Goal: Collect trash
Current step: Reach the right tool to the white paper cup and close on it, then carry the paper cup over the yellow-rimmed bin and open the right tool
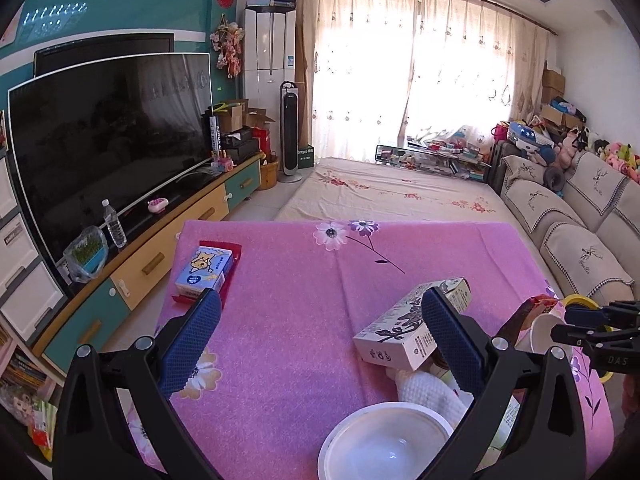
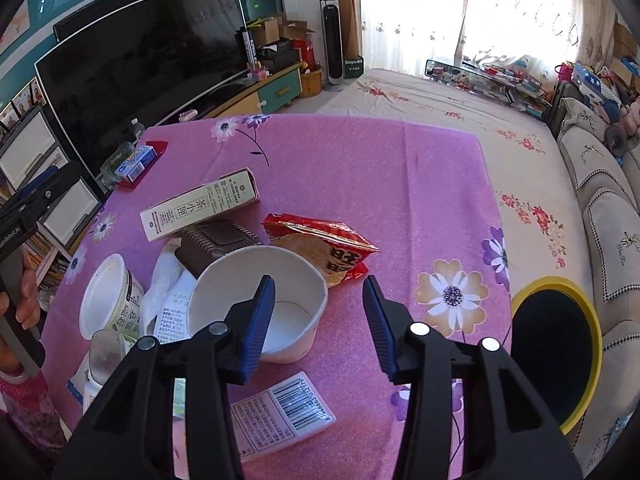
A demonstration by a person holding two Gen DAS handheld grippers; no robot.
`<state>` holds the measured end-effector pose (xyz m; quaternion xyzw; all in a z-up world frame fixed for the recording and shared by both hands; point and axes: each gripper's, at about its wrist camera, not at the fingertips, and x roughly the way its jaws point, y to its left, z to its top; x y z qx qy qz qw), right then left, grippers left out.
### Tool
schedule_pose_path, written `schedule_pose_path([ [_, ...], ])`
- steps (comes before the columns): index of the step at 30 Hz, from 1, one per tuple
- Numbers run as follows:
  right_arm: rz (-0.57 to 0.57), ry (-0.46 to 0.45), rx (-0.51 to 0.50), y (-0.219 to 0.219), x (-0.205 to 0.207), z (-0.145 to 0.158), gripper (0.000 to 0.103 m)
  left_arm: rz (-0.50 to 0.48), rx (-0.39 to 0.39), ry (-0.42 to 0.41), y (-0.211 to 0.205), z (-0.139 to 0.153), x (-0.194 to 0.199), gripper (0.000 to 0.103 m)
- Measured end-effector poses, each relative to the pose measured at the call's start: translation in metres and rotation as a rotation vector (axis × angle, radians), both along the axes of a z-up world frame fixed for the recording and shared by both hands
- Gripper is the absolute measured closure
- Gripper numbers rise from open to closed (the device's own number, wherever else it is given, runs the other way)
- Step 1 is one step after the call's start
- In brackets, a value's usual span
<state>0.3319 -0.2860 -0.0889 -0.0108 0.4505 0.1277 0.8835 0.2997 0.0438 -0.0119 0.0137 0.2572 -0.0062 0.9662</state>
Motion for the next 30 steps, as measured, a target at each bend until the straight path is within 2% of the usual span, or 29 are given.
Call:
schedule_pose_path([
  [1,0.003,0.013,-0.005,0.002,0.003,-0.003,0.059,0.000,-0.012,0.004,0.002,-0.004,0.003,0.004],
  [4,0.006,0.049,0.000,0.006,0.009,-0.012,0.072,-0.005,-0.036,0.017,0.005,-0.016,0.009,0.004],
  [6,0.003,0.068,0.011,0.004,0.013,-0.017,0.090,-0.014,-0.042,0.030,0.006,-0.022,0.012,0.004],
  [11,-0.022,0.046,0.066,-0.002,0.009,-0.015,0.094,-0.022,-0.037,0.031,0.004,-0.033,0.007,0.004],
  [17,-0.008,-0.019,0.118,-0.010,-0.014,0.013,0.094,-0.031,-0.052,0.051,0.003,-0.044,0.004,0.004],
  [21,-0.028,-0.062,0.170,-0.031,-0.034,0.034,0.094,-0.031,-0.053,0.079,0.002,-0.054,0.001,0.004],
  [25,-0.202,-0.119,0.190,-0.099,-0.049,0.044,0.094,-0.040,-0.046,0.089,-0.001,-0.057,0.000,0.004],
  [28,-0.404,-0.117,0.153,-0.164,-0.051,0.030,0.094,-0.047,-0.039,0.077,-0.005,-0.055,-0.001,0.004],
  [30,-0.523,-0.083,0.126,-0.202,-0.049,0.011,0.094,-0.052,-0.035,0.072,-0.006,-0.054,-0.002,0.004],
])
